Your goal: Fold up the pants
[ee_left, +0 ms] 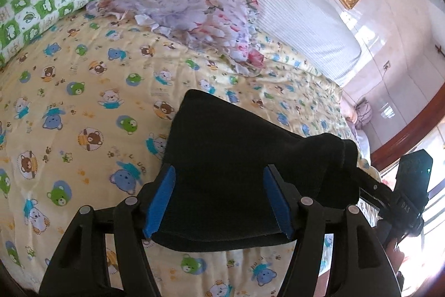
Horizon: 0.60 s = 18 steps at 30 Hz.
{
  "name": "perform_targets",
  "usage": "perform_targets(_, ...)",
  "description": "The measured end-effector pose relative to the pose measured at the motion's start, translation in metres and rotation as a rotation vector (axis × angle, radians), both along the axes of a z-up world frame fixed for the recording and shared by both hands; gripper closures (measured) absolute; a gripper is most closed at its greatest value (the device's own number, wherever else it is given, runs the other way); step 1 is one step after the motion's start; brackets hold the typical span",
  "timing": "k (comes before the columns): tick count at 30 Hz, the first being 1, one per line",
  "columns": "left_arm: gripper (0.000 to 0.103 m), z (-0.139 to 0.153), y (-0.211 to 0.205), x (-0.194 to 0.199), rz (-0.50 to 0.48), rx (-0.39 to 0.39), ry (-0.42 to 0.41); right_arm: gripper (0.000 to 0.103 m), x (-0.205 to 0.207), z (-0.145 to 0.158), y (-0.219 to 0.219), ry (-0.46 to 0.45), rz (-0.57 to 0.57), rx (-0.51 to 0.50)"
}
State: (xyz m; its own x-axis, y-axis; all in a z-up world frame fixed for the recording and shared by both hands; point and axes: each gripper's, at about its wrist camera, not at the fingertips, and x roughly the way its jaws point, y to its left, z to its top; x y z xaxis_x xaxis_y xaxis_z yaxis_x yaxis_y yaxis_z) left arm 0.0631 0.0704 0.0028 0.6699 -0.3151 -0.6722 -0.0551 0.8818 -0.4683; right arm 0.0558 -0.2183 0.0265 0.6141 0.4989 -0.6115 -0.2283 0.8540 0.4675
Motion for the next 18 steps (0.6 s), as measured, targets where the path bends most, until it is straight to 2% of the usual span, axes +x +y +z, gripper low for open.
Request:
perform_targets(9,0.034,-0.008,0.004,0.01,-0.009,0.016,0.035,0.031,-0.001,-0.012,-0.005,0.033,-0.02,0.007)
perform_targets(14,0.034,-0.016,0.008,0.017,-0.011,0.016,0.06,0.03,0.001,-0.027,-0.016,0.071,-0.081,-0.035)
perform_targets(18,0.031,-0.024,0.012,0.025,-0.011,0.011,0.079,0.03,0.004,-0.035,-0.021,0.094,-0.094,-0.018)
